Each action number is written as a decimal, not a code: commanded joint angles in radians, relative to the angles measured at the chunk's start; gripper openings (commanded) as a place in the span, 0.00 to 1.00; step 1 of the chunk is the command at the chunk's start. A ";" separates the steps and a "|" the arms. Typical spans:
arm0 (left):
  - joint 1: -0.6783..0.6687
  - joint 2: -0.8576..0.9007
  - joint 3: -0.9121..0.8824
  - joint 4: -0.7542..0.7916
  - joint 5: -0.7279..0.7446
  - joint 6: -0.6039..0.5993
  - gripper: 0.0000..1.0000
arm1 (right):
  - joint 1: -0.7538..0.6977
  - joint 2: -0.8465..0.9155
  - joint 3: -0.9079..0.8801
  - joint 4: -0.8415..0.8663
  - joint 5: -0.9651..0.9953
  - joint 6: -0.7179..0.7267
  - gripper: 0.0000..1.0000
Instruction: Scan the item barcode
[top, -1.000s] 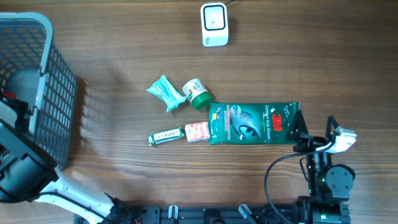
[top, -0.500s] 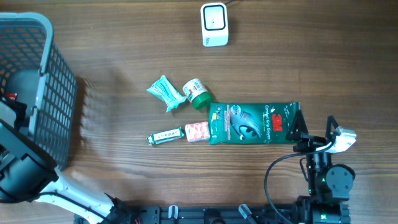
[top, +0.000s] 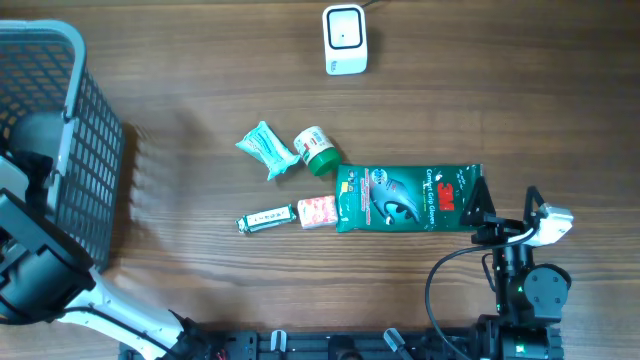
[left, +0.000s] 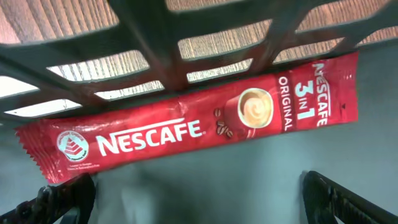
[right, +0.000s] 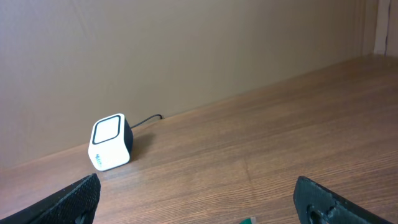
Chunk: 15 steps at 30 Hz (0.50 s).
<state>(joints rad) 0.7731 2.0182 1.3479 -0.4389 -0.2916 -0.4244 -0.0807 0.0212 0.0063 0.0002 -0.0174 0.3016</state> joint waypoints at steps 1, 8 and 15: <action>-0.005 0.020 0.042 -0.003 -0.036 -0.036 1.00 | 0.003 -0.005 -0.001 0.005 0.007 -0.011 1.00; -0.005 0.020 0.081 -0.038 -0.039 -0.036 1.00 | 0.003 -0.005 -0.001 0.005 0.007 -0.011 1.00; 0.019 0.023 0.089 -0.045 -0.061 -0.105 1.00 | 0.003 -0.005 -0.001 0.005 0.007 -0.011 1.00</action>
<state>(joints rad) 0.7742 2.0254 1.4170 -0.4793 -0.3244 -0.4782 -0.0807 0.0212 0.0063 0.0002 -0.0174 0.3016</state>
